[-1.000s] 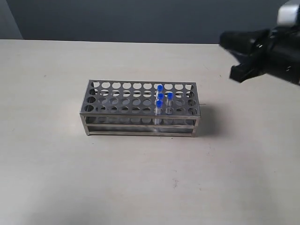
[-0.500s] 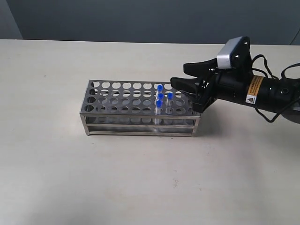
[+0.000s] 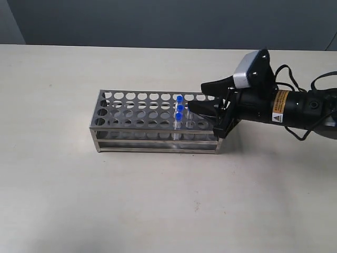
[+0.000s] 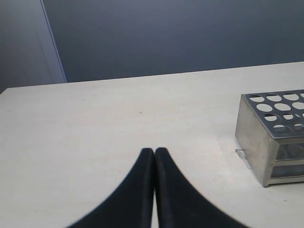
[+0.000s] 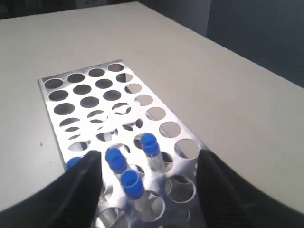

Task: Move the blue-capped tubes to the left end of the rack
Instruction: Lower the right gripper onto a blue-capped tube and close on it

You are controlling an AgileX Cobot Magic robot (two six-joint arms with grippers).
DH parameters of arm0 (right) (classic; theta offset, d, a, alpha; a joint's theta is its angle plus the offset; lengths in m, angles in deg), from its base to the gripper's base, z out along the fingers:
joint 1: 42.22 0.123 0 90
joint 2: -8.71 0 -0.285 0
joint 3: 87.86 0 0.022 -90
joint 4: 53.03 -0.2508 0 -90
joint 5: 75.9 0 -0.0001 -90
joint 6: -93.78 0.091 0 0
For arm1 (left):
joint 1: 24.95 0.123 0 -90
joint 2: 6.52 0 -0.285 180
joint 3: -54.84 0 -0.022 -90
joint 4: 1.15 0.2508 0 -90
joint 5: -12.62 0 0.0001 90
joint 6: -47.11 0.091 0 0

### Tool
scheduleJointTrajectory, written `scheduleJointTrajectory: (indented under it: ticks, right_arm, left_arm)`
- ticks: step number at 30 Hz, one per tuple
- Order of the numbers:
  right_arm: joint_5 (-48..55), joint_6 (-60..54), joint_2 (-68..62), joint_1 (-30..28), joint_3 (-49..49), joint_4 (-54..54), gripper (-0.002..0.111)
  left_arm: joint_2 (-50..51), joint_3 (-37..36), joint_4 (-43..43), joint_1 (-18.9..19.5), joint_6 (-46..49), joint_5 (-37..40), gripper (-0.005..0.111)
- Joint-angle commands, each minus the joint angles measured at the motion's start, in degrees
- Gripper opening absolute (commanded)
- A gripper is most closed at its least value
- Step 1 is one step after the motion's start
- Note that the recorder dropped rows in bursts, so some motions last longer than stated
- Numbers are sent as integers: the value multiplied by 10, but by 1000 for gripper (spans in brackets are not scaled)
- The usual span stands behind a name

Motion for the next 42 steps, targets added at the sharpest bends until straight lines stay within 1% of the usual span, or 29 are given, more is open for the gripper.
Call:
scheduleJointTrajectory:
  ticks: [1, 6, 28, 42]
  right_arm:
    - [32, -1, -1, 28, 2, -15, 57]
    - [92, -5, -1, 35, 2, -67, 57]
    - [88, -5, -1, 47, 2, -75, 57]
    - [112, -3, -1, 52, 2, -75, 57]
  left_arm:
    - [-3, 2, -8, -1, 0, -1, 1]
    - [-3, 2, -7, -1, 0, -1, 1]
    - [-3, 2, -7, -1, 0, -1, 1]
    - [-3, 2, -7, -1, 0, -1, 1]
